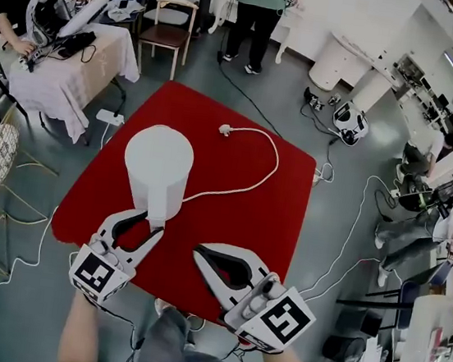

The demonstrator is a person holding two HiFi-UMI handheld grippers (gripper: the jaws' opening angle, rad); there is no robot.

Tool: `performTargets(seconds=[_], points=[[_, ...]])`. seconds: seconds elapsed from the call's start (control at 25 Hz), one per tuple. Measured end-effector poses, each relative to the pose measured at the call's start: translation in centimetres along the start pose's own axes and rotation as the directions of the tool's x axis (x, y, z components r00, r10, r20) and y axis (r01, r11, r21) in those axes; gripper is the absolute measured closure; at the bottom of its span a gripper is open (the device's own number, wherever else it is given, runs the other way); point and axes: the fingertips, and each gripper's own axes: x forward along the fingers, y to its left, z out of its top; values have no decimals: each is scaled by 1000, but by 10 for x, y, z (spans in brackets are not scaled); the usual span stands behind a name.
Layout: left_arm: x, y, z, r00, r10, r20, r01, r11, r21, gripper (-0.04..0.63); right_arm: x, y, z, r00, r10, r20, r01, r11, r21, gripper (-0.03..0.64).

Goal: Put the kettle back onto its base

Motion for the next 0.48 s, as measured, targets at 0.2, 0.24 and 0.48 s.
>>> performTargets(seconds=[0.2,0.24,0.48], points=[[-41,-2,17,992,121,30,-120,993,-21,451,-8,23,9,1000,26,16,-26,1000,-11,609],[-47,-8,24,990,137,40,-136,990,-18,469,-12,28,12,999,32,23,-32,999,-12,609],[-83,-57,71,975,198,97,-197,980,-18,548,-43,64,26,996,67,67,-65,998,-27,609]])
